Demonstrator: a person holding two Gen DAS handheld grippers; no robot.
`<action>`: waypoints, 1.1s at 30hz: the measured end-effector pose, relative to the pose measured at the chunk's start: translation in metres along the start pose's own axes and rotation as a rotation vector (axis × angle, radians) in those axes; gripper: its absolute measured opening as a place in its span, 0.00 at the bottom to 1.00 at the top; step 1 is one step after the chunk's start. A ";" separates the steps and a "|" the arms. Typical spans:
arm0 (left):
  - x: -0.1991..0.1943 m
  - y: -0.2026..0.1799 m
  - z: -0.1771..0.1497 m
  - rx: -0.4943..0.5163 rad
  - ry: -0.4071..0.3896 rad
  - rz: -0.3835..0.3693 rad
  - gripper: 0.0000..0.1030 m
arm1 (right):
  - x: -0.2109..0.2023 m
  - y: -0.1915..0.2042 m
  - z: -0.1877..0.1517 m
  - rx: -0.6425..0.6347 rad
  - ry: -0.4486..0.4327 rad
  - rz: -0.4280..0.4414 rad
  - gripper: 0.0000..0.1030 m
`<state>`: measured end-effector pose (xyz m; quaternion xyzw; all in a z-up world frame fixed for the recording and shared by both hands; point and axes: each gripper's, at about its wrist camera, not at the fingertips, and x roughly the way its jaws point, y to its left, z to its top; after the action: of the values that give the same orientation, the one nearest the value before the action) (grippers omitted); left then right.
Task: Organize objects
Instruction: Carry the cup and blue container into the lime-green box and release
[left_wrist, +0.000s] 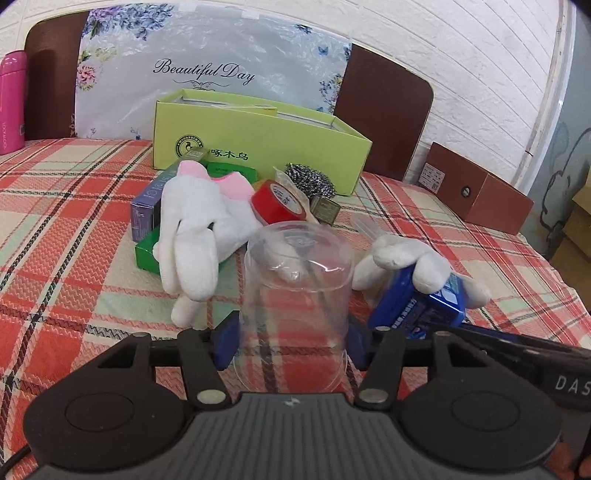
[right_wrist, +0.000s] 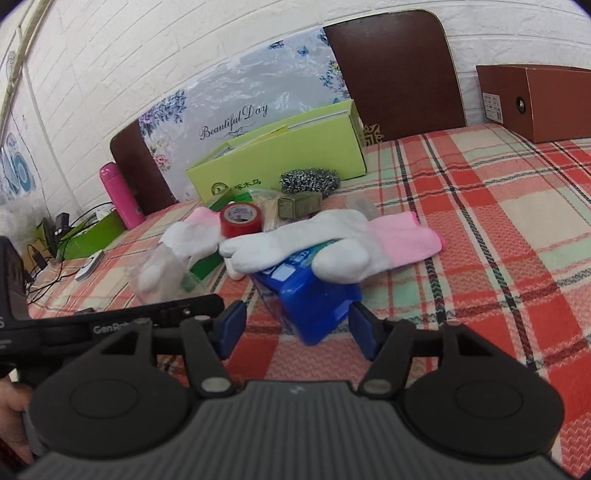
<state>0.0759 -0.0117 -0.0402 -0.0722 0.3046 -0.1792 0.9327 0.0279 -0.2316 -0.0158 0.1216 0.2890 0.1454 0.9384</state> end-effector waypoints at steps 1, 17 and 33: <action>-0.001 -0.001 -0.001 0.003 0.001 -0.001 0.58 | 0.000 0.003 0.000 -0.024 -0.009 -0.019 0.62; 0.003 -0.005 -0.004 0.050 -0.004 0.031 0.61 | 0.035 0.009 0.012 -0.063 -0.020 -0.064 0.77; -0.037 0.007 0.035 -0.074 -0.107 -0.031 0.55 | 0.007 -0.008 0.037 0.191 -0.038 0.299 0.69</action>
<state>0.0710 0.0099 0.0057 -0.1210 0.2595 -0.1781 0.9414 0.0567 -0.2423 0.0082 0.2543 0.2623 0.2528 0.8959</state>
